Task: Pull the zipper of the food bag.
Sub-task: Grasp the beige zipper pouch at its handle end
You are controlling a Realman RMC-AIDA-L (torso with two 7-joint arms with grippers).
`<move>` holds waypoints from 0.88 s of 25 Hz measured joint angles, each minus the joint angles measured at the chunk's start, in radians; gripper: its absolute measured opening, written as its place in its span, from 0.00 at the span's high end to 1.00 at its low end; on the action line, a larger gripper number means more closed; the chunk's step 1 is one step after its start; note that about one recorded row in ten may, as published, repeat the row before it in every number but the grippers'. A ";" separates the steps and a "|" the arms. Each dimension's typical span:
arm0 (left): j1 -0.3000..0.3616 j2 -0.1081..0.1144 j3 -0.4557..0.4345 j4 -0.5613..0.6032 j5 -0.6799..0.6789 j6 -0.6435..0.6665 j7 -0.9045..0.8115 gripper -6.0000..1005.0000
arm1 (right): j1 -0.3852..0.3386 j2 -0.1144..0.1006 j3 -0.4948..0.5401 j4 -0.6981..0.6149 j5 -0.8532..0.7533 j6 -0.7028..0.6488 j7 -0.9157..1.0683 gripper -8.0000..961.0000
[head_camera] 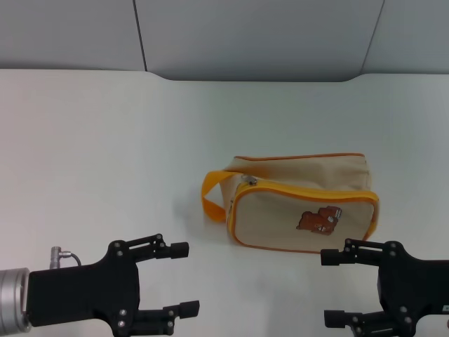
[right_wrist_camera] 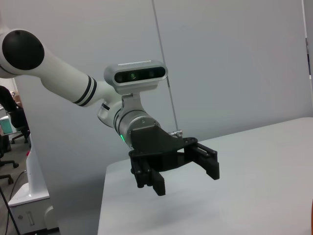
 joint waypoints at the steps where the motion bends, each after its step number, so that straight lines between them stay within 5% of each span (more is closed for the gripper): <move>1: 0.001 0.000 -0.002 0.000 0.000 0.000 0.000 0.21 | -0.001 0.000 0.000 0.000 0.000 -0.001 0.000 0.12; 17: 0.017 -0.005 -0.077 -0.021 -0.019 -0.020 0.044 0.22 | -0.002 0.001 0.027 -0.002 0.008 -0.002 -0.001 0.12; 22: -0.023 -0.011 -0.156 -0.171 -0.111 -0.158 0.131 0.23 | -0.060 -0.009 0.202 -0.004 0.081 -0.002 -0.011 0.12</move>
